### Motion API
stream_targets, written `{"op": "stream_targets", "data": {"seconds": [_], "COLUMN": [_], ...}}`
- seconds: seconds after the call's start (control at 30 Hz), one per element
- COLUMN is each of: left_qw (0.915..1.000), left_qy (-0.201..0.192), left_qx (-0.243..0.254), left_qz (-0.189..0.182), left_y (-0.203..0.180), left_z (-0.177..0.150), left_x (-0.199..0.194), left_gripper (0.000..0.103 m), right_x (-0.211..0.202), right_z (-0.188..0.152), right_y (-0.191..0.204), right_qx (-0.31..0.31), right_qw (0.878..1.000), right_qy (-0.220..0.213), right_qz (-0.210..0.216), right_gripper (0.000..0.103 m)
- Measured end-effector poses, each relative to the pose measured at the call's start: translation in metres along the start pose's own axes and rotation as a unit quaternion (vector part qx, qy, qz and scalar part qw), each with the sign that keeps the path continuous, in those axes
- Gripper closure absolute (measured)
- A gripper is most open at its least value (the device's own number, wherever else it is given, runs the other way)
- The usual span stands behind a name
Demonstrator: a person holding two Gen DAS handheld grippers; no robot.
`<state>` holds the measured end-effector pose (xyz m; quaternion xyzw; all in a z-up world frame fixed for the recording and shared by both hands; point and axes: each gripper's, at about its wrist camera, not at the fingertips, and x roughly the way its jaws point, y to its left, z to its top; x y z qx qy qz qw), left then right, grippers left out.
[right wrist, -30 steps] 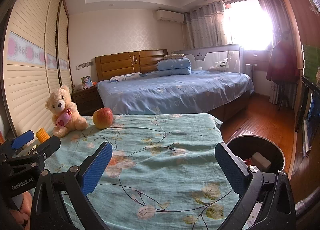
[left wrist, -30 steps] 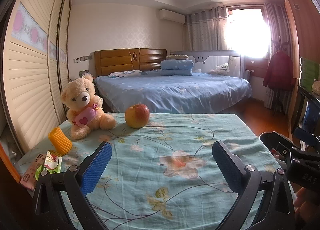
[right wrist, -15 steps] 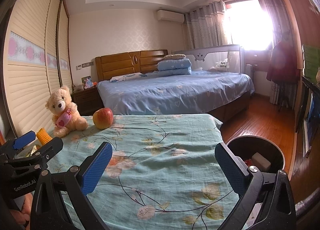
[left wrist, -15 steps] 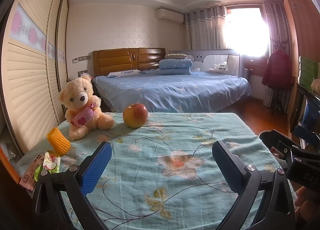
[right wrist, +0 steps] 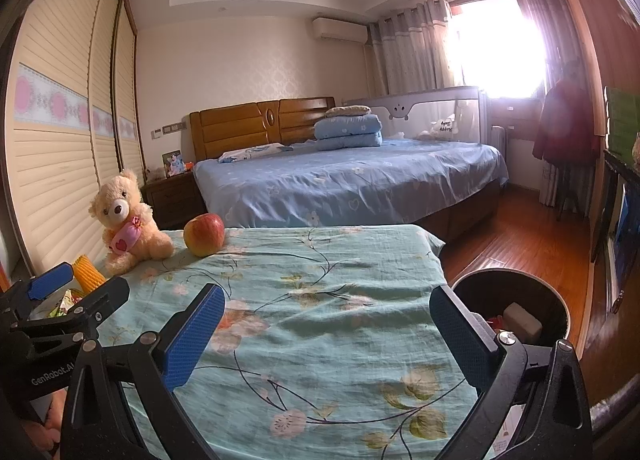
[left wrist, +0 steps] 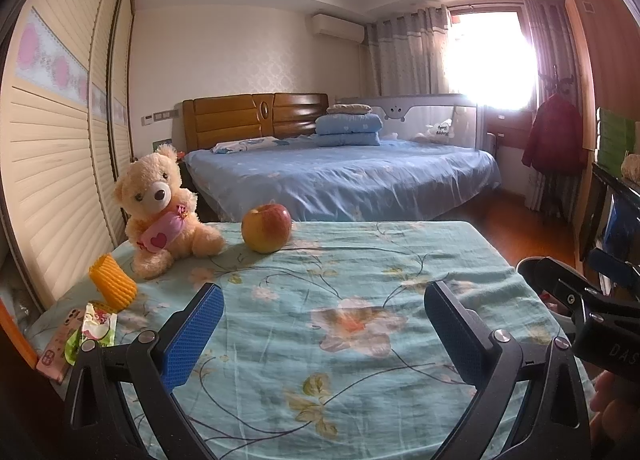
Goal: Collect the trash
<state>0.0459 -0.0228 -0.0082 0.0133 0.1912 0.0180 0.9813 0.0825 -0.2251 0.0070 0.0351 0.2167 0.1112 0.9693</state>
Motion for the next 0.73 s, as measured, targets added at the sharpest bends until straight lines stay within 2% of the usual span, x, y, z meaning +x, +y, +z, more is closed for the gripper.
{"op": "stream_targets", "data": {"seconds": [0.73], "left_qw": [0.9999], "left_qy": [0.01], "left_qx": [0.004], "left_qz": [-0.002], "left_y": [-0.0019], "left_z": [-0.0036], "left_x": [0.0089], "left_gripper": [0.001], "right_x": [0.0074], "right_z": [-0.0044], "right_y": [-0.003], "right_qx": [0.002], "right_qw": [1.0], "right_qy": [0.009], "right_qz": [-0.001], "right_gripper": [0.0]}}
